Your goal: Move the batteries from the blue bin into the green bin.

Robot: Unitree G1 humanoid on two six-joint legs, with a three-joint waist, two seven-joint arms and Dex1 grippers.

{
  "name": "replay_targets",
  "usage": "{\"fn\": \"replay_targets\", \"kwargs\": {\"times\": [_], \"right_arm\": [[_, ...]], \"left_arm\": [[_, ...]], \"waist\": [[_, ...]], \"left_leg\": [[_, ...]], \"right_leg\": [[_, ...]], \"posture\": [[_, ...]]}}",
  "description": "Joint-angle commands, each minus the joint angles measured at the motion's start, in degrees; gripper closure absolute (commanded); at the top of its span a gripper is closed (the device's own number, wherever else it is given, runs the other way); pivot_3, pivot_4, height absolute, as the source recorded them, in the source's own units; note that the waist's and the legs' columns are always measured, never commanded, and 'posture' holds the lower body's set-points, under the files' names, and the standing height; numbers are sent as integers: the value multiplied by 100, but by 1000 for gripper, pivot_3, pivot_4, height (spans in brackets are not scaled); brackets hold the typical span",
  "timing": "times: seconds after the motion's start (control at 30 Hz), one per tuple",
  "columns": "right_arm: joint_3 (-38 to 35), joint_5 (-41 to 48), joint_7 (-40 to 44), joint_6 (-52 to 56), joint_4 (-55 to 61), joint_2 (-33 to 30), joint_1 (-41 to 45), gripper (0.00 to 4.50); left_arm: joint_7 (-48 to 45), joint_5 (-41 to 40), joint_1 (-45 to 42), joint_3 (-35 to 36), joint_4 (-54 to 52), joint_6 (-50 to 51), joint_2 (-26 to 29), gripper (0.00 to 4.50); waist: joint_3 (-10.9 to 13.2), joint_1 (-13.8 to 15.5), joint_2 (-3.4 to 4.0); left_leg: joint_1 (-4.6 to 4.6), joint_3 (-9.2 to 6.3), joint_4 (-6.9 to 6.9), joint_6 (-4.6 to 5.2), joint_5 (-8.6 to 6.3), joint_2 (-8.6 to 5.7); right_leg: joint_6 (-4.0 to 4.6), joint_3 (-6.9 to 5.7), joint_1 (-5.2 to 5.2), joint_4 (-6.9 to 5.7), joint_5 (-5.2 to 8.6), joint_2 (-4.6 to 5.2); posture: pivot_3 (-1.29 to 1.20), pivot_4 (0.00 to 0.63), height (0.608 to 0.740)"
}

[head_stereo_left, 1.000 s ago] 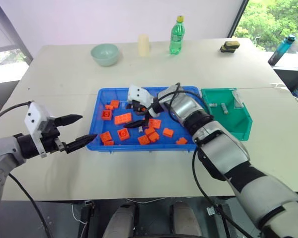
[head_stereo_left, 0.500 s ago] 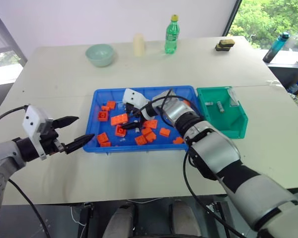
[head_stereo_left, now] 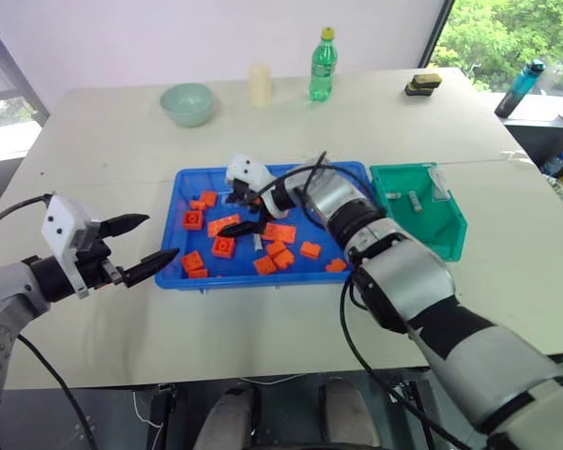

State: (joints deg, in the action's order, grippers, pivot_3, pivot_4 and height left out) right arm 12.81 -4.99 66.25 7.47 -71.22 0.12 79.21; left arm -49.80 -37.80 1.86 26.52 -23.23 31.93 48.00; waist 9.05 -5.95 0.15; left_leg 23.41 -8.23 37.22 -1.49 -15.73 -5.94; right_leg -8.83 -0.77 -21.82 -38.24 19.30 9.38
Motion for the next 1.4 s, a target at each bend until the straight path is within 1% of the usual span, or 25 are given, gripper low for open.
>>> {"fn": "replay_targets", "kwargs": {"times": [0.03, 0.13, 0.37, 0.77, 0.8, 0.87, 0.9, 0.97, 1.0, 1.03, 1.07, 1.4], "right_arm": [[-109, 30, -78, -94, 159, 65, 209, 63], [-41, -146, -439, -297, 29, 80, 155, 63], [142, -552, -928, -528, -172, 94, -12, 63], [49, -671, -1040, -505, -263, 160, -122, 63], [47, -678, -1055, -496, -268, 165, -141, 292], [50, -694, -1079, -498, -274, 177, -165, 931], [48, -695, -1088, -489, -273, 182, -174, 1427], [52, -696, -1070, -482, -265, 190, -196, 2560], [53, -695, -1054, -478, -261, 193, -202, 3000], [53, -694, -1039, -474, -258, 196, -205, 3552], [52, -692, -1030, -471, -256, 197, -206, 3842], [-22, -638, -1107, -492, -210, 198, -130, 3829]], "left_arm": [[19, 31, -105, 41, 13, -155, -13, 0], [65, 26, -170, -16, -14, -163, -37, 0], [89, 2, -212, 67, -39, -119, -28, 0], [104, -7, -181, 107, -47, -107, 8, 0], [106, -6, -183, 105, -50, -108, 8, 0], [106, -6, -203, 104, -32, -113, 13, 0], [109, -5, -209, 104, -29, -117, 13, 0], [115, -1, -213, 106, -33, -123, 13, 0], [114, 3, -223, 103, -21, -130, 16, 0], [113, 8, -231, 101, -11, -135, 19, 0], [113, 11, -237, 100, -4, -139, 21, 0], [132, 51, -385, 20, 67, -138, 18, 0]], "waist": [[0, 1, 0], [0, 3, 0], [0, -7, 0], [0, -21, 0], [0, -21, 0], [0, -22, 0], [0, -22, 0], [0, -23, 0], [0, -22, 0], [0, -23, 0], [0, -23, 0], [0, -24, 0]], "left_leg": [[0, 0, 0, 0, 0, 0], [0, 1, 0, 0, 0, -1], [0, 2, -2, 0, 0, -1], [0, 3, -3, 0, 0, -1], [0, 3, -3, 0, 0, -1], [0, 4, -3, 0, 0, -1], [0, 4, -3, 0, 0, -1], [0, 4, -3, -1, 0, -1], [0, 4, -3, -1, 0, -1], [0, 3, -3, -1, 0, -1], [0, 3, -3, -1, 0, -1], [0, 3, -3, -1, 0, -1]], "right_leg": [[0, 0, -1, 0, 0, 0], [0, 2, -3, 0, 0, 0], [0, 5, -6, -7, 0, 0], [0, 7, -9, -9, 0, 0], [0, 7, -9, -9, 0, 0], [0, 7, -9, -9, 0, 0], [0, 7, -9, -10, 0, 0], [0, 7, -9, -9, 0, 0], [0, 7, -9, -10, 0, 0], [0, 7, -9, -10, 0, 0], [0, 8, -9, -10, 0, 0], [0, 8, -9, -11, 0, 0]], "posture": [[0, 150, 727], [0, 150, 727], [0, 150, 727], [0, 150, 727], [0, 150, 727], [0, 150, 727], [0, 150, 727], [0, 150, 727], [0, 150, 727], [0, 150, 727], [0, 150, 727], [0, 150, 727]]}}
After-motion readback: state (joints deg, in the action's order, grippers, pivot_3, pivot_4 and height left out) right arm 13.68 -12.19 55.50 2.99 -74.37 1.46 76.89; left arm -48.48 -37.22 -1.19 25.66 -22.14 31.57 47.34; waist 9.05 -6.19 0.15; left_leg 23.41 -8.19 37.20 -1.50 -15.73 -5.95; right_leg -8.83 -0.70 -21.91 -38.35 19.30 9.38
